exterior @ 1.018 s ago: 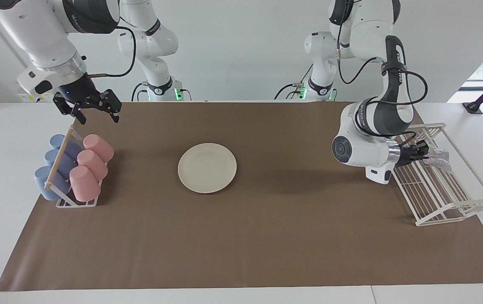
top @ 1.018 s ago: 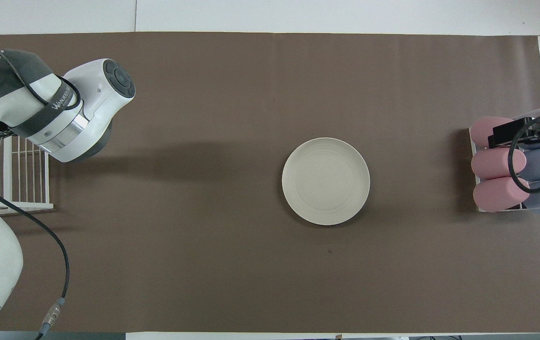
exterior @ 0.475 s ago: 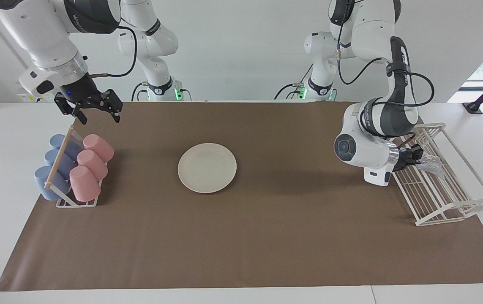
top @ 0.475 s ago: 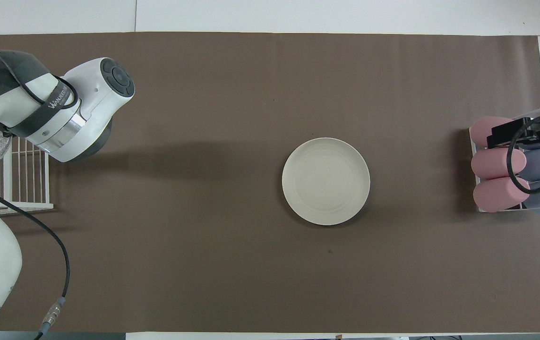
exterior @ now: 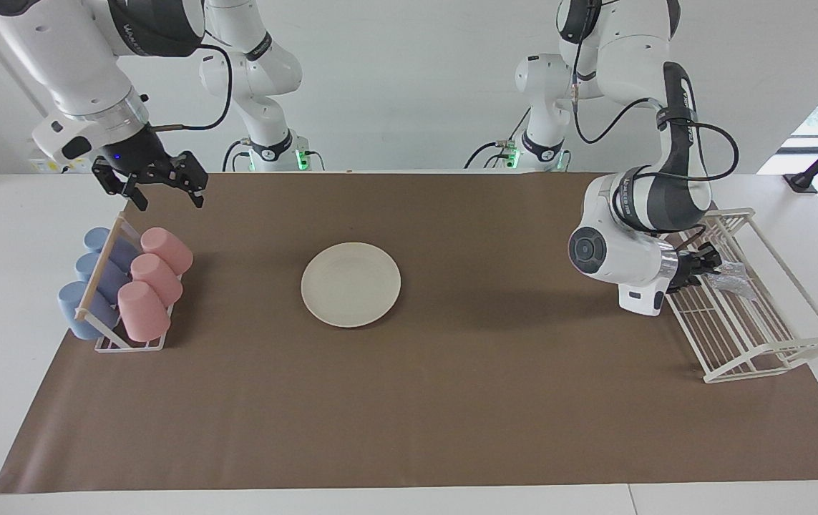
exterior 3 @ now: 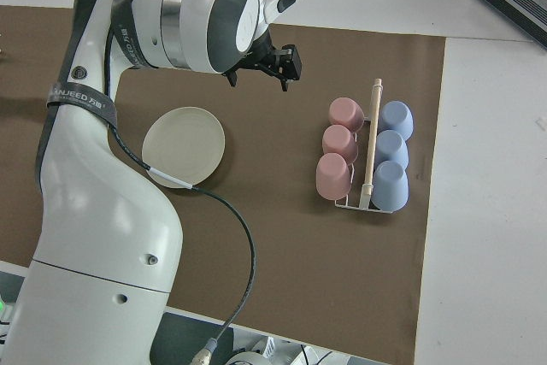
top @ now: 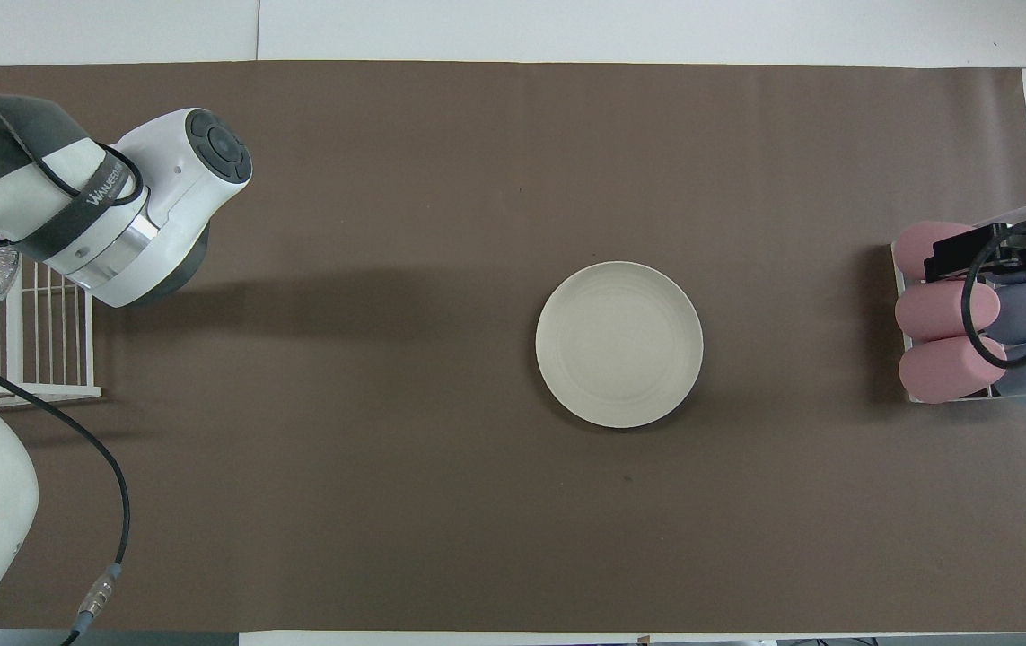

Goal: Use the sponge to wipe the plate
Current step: 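Carry the sponge into the wire basket with the left gripper and release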

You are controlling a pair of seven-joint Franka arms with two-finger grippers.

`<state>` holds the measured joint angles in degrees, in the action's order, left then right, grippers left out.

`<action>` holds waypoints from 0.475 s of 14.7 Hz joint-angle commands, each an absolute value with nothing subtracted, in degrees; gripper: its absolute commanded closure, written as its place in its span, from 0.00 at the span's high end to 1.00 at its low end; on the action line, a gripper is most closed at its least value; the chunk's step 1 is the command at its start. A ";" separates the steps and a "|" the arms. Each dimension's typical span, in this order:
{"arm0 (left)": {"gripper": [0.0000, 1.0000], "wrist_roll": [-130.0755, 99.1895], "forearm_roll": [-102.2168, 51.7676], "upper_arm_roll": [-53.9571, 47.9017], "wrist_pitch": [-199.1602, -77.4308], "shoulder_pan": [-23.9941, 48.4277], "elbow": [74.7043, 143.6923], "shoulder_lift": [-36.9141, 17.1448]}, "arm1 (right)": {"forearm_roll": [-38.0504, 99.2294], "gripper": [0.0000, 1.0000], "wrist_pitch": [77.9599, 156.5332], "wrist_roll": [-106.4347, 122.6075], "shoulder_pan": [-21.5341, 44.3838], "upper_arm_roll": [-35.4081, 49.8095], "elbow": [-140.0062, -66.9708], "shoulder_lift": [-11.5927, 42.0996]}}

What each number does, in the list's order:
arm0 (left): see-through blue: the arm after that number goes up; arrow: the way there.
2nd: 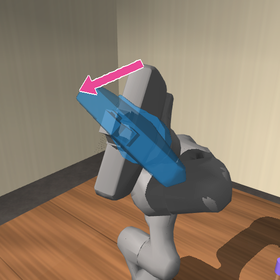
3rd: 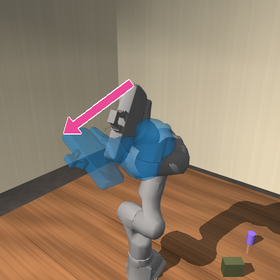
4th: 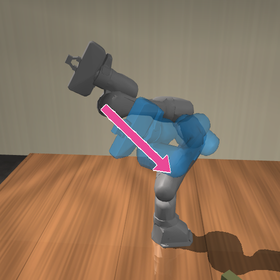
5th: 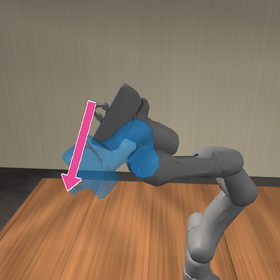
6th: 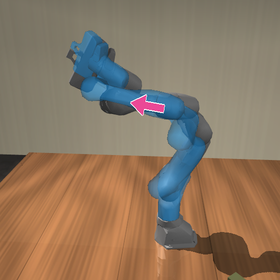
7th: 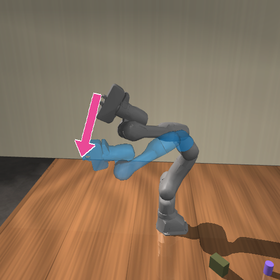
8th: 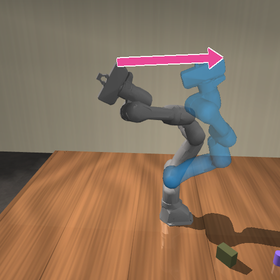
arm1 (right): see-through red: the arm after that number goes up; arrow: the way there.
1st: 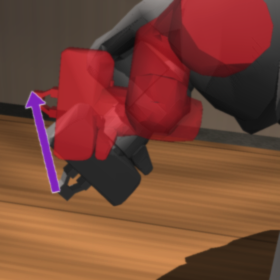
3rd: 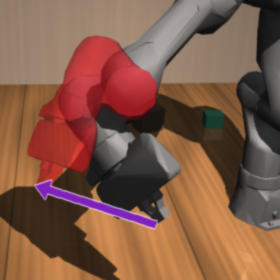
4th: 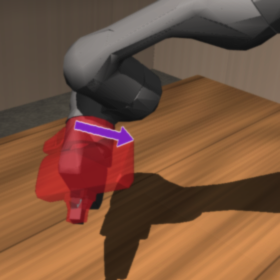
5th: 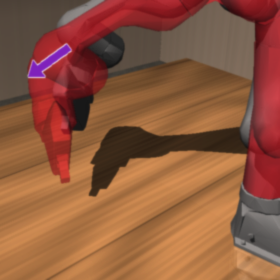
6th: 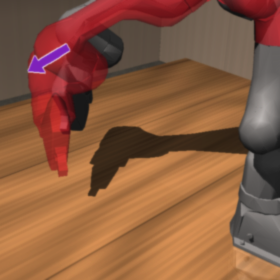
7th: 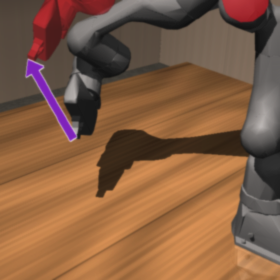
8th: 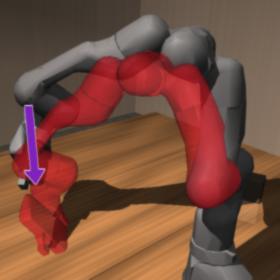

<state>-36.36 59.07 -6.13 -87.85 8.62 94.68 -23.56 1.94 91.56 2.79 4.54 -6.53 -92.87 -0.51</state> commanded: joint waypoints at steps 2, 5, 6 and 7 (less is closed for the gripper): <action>1.00 -33.33 57.49 -6.42 -88.24 8.09 93.08 -22.77 | 1.58 1.00 92.55 3.08 4.57 -6.42 -93.78 -1.06; 1.00 -25.44 47.59 -6.50 -87.98 5.89 87.92 -19.70 | 1.58 1.00 92.46 2.99 4.57 -6.42 -93.78 -1.14; 1.00 -22.96 43.89 -6.24 -87.46 5.80 85.54 -18.90 | 1.58 1.00 92.46 2.55 4.57 -6.42 -93.69 -1.14; 1.00 -21.11 41.51 -6.07 -86.84 5.63 84.65 -18.03 | 1.58 1.00 92.46 2.37 4.57 -6.33 -93.78 -1.14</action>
